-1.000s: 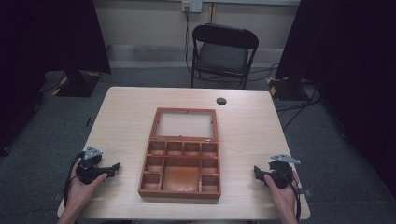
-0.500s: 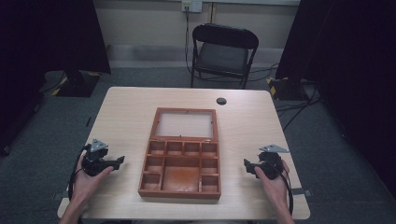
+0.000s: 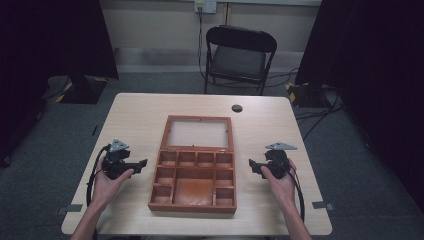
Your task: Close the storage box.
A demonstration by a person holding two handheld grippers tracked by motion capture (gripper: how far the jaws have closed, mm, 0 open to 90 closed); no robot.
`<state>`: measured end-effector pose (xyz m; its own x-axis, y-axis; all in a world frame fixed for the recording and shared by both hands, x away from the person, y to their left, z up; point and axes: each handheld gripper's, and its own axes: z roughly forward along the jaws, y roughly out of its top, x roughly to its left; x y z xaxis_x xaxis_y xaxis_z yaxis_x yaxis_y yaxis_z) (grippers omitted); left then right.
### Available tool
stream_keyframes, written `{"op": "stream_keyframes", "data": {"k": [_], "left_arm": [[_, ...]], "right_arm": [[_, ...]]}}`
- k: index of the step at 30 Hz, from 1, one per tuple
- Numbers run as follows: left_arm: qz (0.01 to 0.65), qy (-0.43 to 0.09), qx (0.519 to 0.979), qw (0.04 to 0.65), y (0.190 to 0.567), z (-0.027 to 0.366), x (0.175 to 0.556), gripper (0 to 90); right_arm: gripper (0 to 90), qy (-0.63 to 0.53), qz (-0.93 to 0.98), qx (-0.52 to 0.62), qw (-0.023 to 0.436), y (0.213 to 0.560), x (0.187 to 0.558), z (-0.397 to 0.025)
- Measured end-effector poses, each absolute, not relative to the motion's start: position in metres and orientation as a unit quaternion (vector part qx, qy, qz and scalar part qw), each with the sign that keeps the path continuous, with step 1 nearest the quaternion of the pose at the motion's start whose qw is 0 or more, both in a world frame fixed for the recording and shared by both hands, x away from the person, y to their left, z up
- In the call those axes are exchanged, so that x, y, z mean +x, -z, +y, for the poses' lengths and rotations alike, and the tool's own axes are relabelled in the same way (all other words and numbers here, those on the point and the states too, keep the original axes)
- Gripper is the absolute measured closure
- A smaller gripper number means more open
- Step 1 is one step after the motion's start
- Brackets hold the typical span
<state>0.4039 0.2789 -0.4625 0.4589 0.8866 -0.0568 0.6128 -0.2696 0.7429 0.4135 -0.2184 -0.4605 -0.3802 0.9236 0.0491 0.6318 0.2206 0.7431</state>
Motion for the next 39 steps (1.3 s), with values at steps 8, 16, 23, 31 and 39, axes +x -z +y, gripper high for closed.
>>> {"op": "stream_keyframes", "data": {"k": [8,16,23,31,39], "left_arm": [[0.473,-0.21,0.778,0.357,0.455,0.265,0.421,21.7],[0.5,-0.183,0.766,0.36,0.451,0.26,0.451,23.7],[0.505,-0.184,0.752,0.381,0.438,0.257,0.473,23.7],[0.498,-0.185,0.768,0.357,0.444,0.241,0.495,25.7],[0.532,-0.144,0.745,0.374,0.464,0.24,0.502,22.7]], "right_arm": [[17.9,-0.371,0.75,0.51,0.2,0.452,0.438,-0.204],[17.9,-0.384,0.749,0.509,0.181,0.447,0.464,-0.187],[18.0,-0.376,0.762,0.488,0.2,0.436,0.483,-0.168],[16.8,-0.368,0.775,0.481,0.181,0.443,0.507,-0.151],[16.2,-0.379,0.772,0.492,0.136,0.466,0.522,-0.14]]}}
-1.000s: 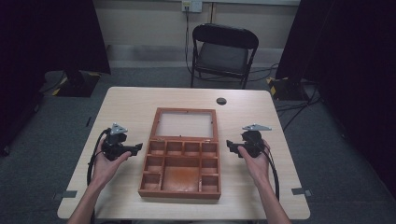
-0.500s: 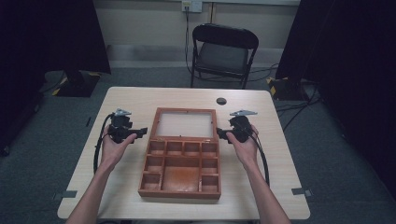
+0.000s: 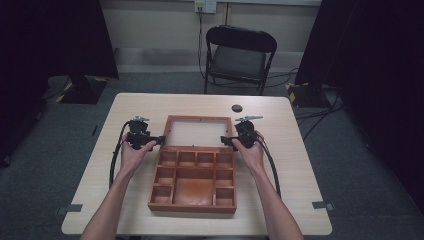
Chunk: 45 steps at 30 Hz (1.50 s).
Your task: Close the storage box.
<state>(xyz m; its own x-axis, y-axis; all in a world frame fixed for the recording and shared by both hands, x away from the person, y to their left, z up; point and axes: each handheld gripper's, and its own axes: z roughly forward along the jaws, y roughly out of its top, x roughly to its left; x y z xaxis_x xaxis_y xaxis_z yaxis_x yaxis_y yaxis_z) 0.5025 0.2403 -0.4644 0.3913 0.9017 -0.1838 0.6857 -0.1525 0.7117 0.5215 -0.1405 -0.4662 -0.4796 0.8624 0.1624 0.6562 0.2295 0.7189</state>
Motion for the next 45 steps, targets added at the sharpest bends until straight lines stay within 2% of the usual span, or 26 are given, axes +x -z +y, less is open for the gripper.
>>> {"op": "stream_keyframes", "data": {"k": [8,17,19,23,28,34,37,40,45], "left_arm": [[0.515,-0.152,0.764,0.358,0.463,0.229,0.505,22.6],[0.519,-0.147,0.762,0.358,0.463,0.225,0.505,23.0],[0.519,-0.128,0.759,0.371,0.464,0.224,0.505,27.1],[0.502,-0.147,0.772,0.362,0.461,0.217,0.504,27.7],[0.512,-0.119,0.767,0.368,0.463,0.221,0.508,27.3],[0.505,-0.121,0.771,0.368,0.463,0.221,0.507,27.8],[0.507,-0.115,0.77,0.37,0.463,0.222,0.508,27.8],[0.514,-0.096,0.763,0.38,0.466,0.222,0.509,27.9],[0.51,-0.092,0.764,0.384,0.466,0.219,0.51,27.9]], "right_arm": [[13.9,-0.39,0.758,0.511,0.113,0.474,0.531,-0.142],[13.5,-0.402,0.745,0.525,0.087,0.479,0.532,-0.142],[13.4,-0.409,0.743,0.524,0.079,0.48,0.533,-0.141],[13.4,-0.421,0.734,0.53,0.053,0.485,0.535,-0.141],[13.4,-0.432,0.727,0.533,0.03,0.488,0.535,-0.139],[13.5,-0.434,0.729,0.528,0.022,0.489,0.536,-0.136],[14.8,-0.435,0.729,0.528,0.022,0.487,0.536,-0.136],[19.6,-0.443,0.723,0.53,0.017,0.488,0.535,-0.141],[25.8,-0.462,0.708,0.534,0.013,0.491,0.534,-0.147]]}}
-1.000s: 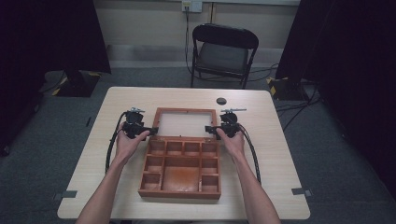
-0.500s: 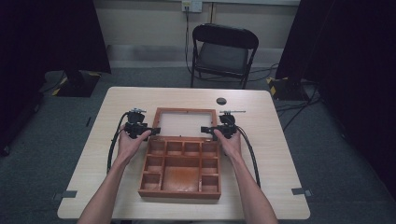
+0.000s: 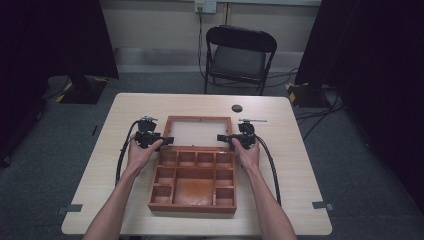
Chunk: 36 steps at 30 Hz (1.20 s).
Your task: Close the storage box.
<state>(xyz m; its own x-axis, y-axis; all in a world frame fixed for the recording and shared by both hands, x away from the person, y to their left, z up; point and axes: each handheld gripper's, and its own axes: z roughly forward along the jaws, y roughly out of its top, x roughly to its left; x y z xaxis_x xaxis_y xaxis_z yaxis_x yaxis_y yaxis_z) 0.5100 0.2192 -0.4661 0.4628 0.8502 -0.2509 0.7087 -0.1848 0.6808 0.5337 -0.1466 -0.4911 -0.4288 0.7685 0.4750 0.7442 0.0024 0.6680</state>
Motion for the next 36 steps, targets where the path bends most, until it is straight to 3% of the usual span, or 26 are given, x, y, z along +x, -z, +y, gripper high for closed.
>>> {"op": "stream_keyframes", "data": {"k": [6,11,24,27,36], "left_arm": [[0.511,-0.072,0.762,0.391,0.468,0.22,0.512,28.3],[0.508,-0.066,0.762,0.397,0.468,0.218,0.512,29.5],[0.501,-0.078,0.768,0.392,0.463,0.217,0.513,28.7],[0.508,-0.06,0.758,0.405,0.463,0.223,0.514,27.5],[0.498,-0.076,0.767,0.398,0.458,0.219,0.513,27.9]], "right_arm": [[27.7,-0.465,0.703,0.538,0.011,0.493,0.535,-0.147],[22.5,-0.459,0.705,0.54,0.015,0.492,0.535,-0.141],[37.7,-0.491,0.687,0.535,0.01,0.489,0.536,-0.152],[42.6,-0.504,0.682,0.529,0.019,0.483,0.535,-0.152],[43.8,-0.508,0.684,0.522,0.028,0.475,0.534,-0.152]]}}
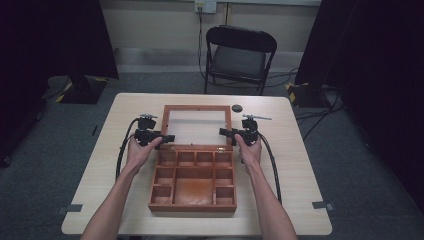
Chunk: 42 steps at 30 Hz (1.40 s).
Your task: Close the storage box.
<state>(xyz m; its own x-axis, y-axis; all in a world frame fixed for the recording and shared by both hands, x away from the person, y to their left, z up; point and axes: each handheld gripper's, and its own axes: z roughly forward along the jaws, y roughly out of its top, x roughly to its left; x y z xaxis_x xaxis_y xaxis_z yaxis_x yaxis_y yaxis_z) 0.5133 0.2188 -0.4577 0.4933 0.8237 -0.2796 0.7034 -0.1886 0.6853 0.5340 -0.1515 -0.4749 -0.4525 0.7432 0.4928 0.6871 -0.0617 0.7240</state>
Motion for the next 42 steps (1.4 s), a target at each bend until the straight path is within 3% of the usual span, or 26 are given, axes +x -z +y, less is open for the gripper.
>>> {"op": "stream_keyframes", "data": {"k": [42], "left_arm": [[0.481,-0.119,0.771,0.399,0.432,0.217,0.507,37.5]], "right_arm": [[48.0,-0.522,0.696,0.488,0.067,0.438,0.531,-0.148]]}}
